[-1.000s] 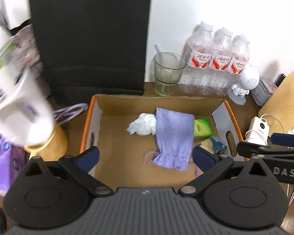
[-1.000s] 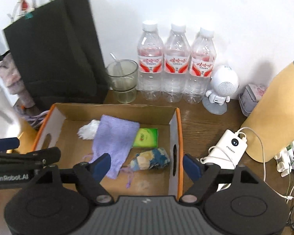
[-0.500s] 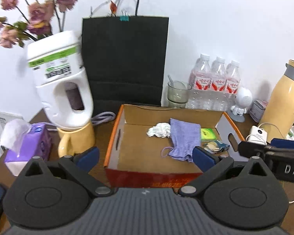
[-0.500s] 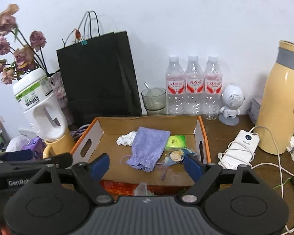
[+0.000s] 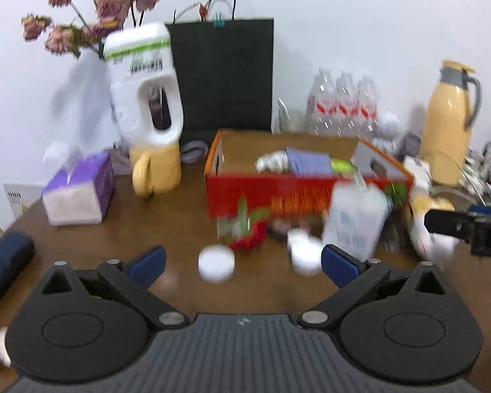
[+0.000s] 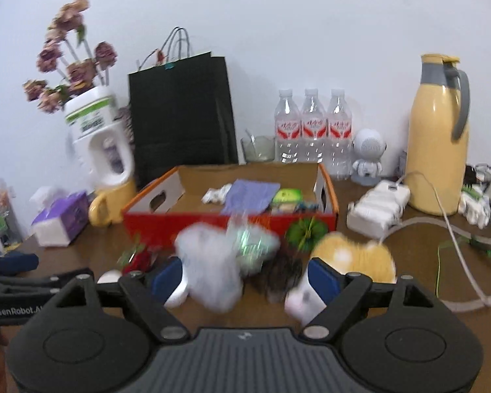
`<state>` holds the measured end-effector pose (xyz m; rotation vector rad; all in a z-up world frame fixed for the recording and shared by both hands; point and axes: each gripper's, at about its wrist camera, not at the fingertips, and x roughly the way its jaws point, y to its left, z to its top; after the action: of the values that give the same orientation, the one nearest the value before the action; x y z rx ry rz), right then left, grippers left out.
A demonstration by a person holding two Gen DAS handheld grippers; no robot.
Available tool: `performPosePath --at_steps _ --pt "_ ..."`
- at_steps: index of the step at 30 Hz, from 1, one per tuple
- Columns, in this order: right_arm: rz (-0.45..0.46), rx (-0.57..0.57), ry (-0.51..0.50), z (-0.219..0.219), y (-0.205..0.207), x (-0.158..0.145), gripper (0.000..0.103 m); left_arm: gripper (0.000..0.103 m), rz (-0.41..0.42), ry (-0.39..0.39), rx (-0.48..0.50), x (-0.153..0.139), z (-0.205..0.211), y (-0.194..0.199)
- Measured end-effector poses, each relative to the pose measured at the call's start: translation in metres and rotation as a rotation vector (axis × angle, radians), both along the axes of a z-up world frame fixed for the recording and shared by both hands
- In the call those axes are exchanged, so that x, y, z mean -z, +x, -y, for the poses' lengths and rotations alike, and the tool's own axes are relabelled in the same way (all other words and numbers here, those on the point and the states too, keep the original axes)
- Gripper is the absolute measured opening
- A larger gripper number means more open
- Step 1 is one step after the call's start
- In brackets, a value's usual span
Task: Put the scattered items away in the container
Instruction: 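Grasp the white round lid with the left gripper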
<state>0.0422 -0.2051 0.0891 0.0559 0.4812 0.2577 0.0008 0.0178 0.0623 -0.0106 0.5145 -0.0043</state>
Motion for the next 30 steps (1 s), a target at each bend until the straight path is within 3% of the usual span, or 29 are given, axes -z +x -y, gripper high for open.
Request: performPosePath --at_steps 5,10,13,17,22,25,28,30 --pt "-0.014 -0.061 0.054 0.002 -0.039 0.016 0.083 0.103 -0.041 -0.023 0.057 0.024 -0.01 -0.03" --pt "-0.022 -0.166 -0.022 -0.021 -0.041 0.023 0.075 0.102 -0.059 -0.017 0.036 0.03 -0.02 -0.013" --pt "-0.041 -0.215 -0.036 -0.038 -0.028 0.028 0.071 0.096 -0.082 -0.056 0.017 0.032 -0.032 0.005" --pt "-0.048 -0.269 -0.051 -0.062 -0.002 0.03 0.069 0.091 -0.102 -0.045 0.002 0.034 -0.045 0.031" --pt "-0.039 -0.322 -0.03 -0.09 0.041 0.024 0.069 0.086 -0.109 -0.023 0.064 0.039 -0.05 0.062" --pt "-0.033 -0.347 -0.046 -0.106 0.065 0.021 0.069 0.076 -0.119 -0.005 0.088 0.04 -0.047 0.08" --pt "-0.058 -0.376 -0.062 -0.121 0.09 0.024 0.069 0.056 -0.156 -0.042 0.112 0.042 -0.049 0.096" --pt "-0.074 -0.392 -0.075 -0.13 0.104 0.028 0.068 0.051 -0.176 -0.065 0.121 0.044 -0.052 0.101"
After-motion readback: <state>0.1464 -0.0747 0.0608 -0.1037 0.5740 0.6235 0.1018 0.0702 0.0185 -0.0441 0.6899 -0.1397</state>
